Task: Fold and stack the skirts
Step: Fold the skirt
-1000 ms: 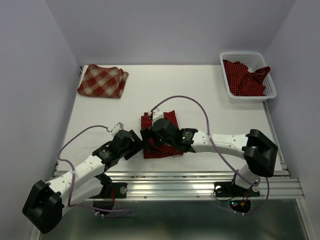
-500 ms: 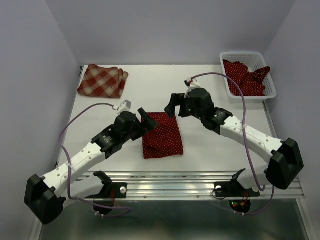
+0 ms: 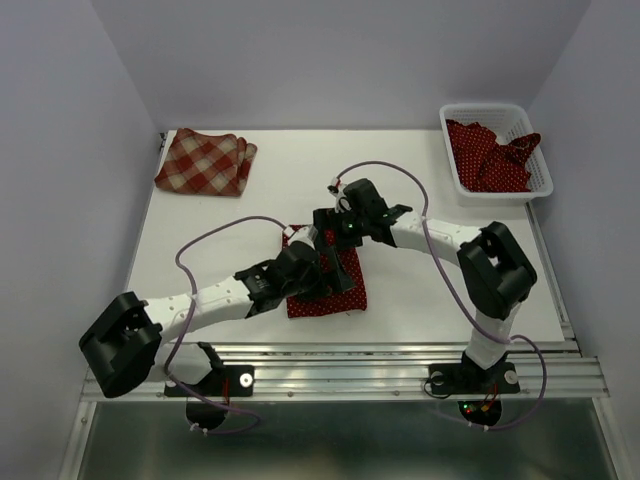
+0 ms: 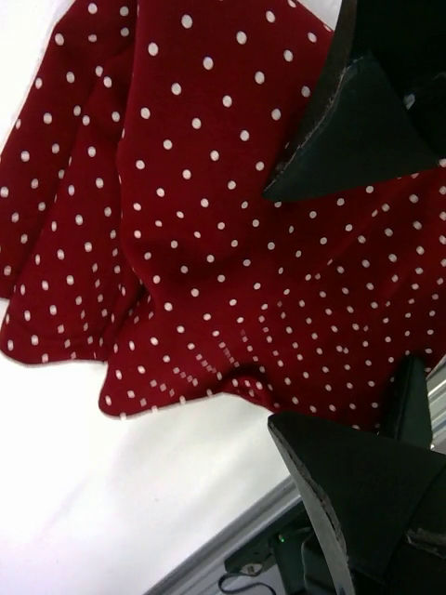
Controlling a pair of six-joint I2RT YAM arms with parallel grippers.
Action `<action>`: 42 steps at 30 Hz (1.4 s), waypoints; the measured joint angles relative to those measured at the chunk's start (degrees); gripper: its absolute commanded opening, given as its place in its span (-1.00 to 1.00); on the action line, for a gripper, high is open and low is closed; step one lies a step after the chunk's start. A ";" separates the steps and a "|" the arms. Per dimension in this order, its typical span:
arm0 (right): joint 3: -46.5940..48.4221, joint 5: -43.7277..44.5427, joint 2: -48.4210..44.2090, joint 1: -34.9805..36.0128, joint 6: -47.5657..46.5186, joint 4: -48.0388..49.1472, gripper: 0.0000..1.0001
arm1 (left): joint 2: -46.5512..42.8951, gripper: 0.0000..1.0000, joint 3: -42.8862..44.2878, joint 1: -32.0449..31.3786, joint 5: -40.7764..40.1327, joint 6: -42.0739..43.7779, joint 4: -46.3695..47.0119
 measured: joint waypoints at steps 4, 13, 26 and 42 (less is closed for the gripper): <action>2.05 0.15 3.76 -1.38 -0.04 -0.44 1.00 | 3.52 0.97 -3.78 0.02 0.94 -1.27 1.84; 4.42 1.99 8.72 -5.75 0.13 1.11 1.00 | 5.42 0.97 -6.93 1.95 0.35 -4.11 4.11; -26.12 11.54 -11.26 -6.23 14.16 17.97 1.00 | 14.56 0.97 2.14 18.58 -3.69 5.99 4.07; -31.82 28.68 -38.53 2.56 22.38 10.51 1.00 | 9.90 0.97 13.07 19.37 -7.41 15.67 -6.75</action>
